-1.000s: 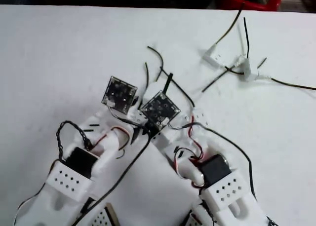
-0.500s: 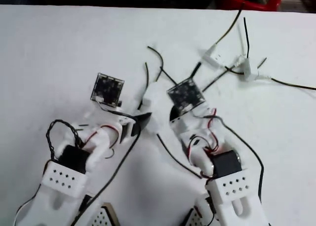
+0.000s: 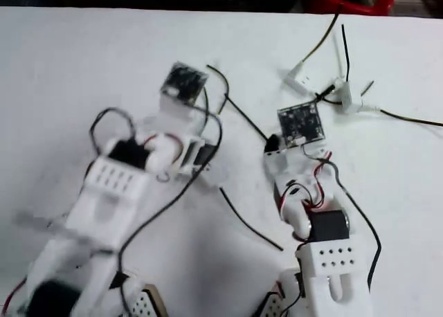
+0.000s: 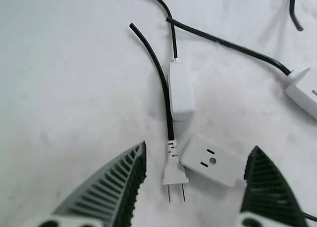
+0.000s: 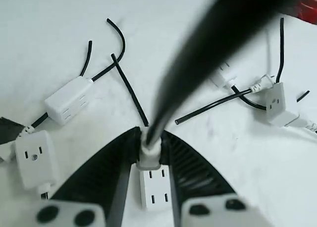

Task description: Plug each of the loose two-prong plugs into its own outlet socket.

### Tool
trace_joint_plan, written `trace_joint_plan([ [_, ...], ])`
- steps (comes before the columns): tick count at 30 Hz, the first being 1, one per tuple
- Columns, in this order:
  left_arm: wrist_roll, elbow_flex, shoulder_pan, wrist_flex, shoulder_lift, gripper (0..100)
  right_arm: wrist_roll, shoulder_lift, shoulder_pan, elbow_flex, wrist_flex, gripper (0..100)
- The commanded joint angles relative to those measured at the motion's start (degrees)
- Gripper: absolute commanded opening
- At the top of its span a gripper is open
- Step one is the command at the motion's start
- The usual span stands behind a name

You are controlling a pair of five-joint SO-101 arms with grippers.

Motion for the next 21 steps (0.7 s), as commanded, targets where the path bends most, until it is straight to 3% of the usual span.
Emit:
trace_joint_plan([
  [1, -1.4, -12.4, -0.5, 0.3, 15.5, 32, -0.9, -1.0, 1.1, -0.6, -1.3, 1.8],
  [12, -1.4, -36.2, -0.1, 0.5, 44.0, 31, -0.8, -1.0, 0.7, -0.5, -1.2, 1.8],
  [21, -4.6, -42.1, -0.1, 0.8, 53.2, 12, -0.4, -1.0, 0.7, -0.5, -1.2, 1.8],
])
